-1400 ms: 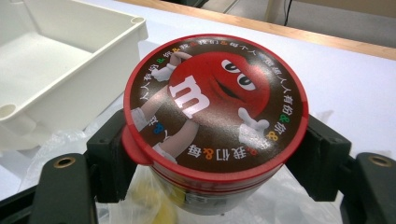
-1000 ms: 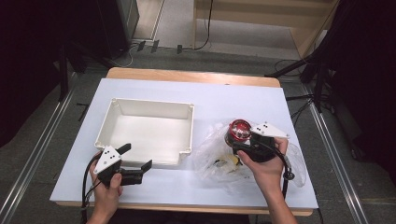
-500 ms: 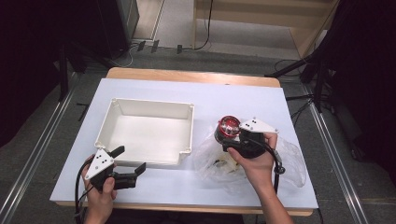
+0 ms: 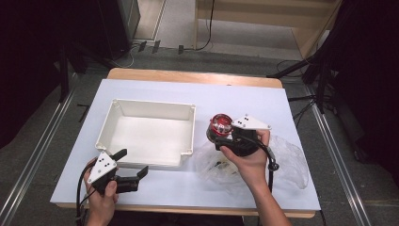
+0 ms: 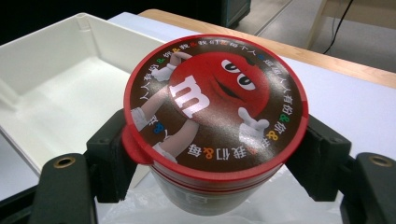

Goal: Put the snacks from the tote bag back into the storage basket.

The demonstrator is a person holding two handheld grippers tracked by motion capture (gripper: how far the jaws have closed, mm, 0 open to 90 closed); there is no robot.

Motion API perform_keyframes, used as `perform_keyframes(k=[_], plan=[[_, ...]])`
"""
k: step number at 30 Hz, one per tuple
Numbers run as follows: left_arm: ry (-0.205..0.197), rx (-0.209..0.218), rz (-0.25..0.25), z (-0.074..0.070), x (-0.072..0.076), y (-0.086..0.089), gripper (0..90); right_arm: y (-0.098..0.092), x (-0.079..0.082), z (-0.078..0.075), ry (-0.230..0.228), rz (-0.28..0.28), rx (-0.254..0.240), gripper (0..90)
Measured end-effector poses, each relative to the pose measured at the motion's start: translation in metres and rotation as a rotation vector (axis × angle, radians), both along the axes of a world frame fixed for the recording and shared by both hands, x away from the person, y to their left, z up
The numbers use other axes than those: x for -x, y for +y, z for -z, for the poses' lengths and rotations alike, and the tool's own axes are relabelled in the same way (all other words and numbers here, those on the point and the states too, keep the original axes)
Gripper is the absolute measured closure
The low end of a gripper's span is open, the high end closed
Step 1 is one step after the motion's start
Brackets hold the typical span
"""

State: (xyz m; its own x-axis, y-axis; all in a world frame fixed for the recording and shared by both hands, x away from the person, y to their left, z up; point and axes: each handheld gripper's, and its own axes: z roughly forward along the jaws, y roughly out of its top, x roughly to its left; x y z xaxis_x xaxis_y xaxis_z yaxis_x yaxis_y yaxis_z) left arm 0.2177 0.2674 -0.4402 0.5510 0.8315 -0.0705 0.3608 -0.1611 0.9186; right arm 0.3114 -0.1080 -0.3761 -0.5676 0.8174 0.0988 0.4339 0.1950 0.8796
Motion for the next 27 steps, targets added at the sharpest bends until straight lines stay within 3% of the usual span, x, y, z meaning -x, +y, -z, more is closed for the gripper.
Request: perform_keyframes(k=[27], plan=[[-0.012, 0.003, -0.006, 0.0, 0.007, 0.004, 3.5, 0.041, -0.002, 0.0, -0.002, -0.11, 0.003, 26.2]])
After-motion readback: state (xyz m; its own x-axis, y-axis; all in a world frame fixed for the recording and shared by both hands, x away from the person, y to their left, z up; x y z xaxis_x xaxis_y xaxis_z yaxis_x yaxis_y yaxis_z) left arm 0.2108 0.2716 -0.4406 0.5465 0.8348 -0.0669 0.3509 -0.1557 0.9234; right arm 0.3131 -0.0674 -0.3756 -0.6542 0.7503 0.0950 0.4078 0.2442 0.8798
